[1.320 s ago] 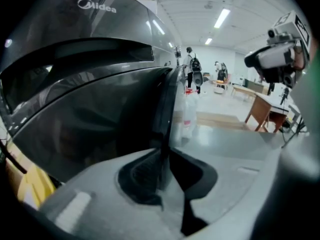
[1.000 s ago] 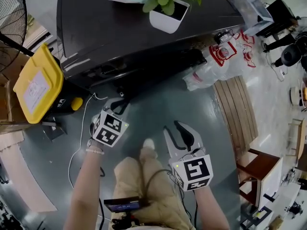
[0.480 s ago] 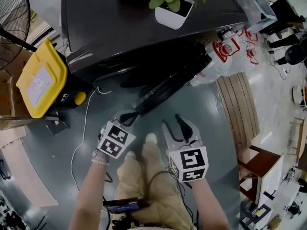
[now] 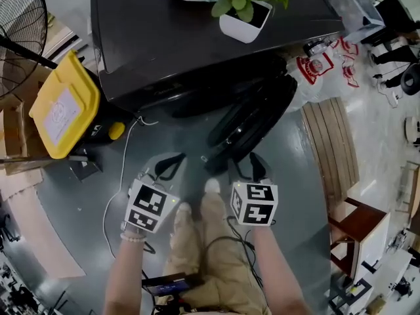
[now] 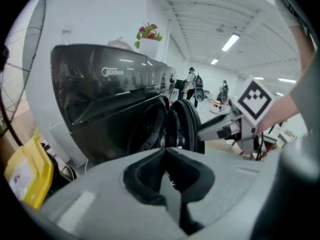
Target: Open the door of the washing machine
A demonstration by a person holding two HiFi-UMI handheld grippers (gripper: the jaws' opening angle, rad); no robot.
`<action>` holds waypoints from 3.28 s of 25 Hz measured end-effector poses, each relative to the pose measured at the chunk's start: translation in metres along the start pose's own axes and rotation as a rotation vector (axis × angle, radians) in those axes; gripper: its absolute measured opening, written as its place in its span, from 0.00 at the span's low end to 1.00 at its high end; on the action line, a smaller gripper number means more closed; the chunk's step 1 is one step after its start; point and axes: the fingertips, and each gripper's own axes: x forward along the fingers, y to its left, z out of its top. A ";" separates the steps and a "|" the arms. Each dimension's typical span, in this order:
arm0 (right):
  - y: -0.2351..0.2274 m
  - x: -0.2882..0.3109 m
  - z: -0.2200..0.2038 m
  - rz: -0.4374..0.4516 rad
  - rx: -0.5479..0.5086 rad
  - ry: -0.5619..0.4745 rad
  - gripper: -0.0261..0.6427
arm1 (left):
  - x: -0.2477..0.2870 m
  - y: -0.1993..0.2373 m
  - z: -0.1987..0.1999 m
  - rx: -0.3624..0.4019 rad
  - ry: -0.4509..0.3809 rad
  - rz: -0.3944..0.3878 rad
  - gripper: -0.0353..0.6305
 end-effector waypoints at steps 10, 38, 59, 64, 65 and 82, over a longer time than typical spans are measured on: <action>-0.026 -0.023 -0.021 -0.046 -0.007 0.044 0.36 | -0.033 -0.005 0.047 0.016 -0.067 0.043 0.05; -0.218 -0.127 -0.081 -0.542 0.055 0.145 0.16 | -0.088 -0.022 0.085 0.029 -0.161 0.037 0.05; -0.007 -0.242 0.049 -0.241 -0.099 -0.289 0.08 | -0.233 -0.029 0.113 0.102 -0.256 0.093 0.05; 0.040 -0.280 0.070 -0.174 -0.130 -0.365 0.08 | -0.273 -0.038 0.127 0.136 -0.297 0.097 0.05; 0.049 -0.287 0.073 -0.164 -0.141 -0.379 0.07 | -0.281 -0.040 0.129 0.143 -0.307 0.098 0.05; 0.125 -0.341 0.081 -0.064 -0.216 -0.498 0.05 | -0.352 -0.064 0.119 0.165 -0.383 0.126 0.05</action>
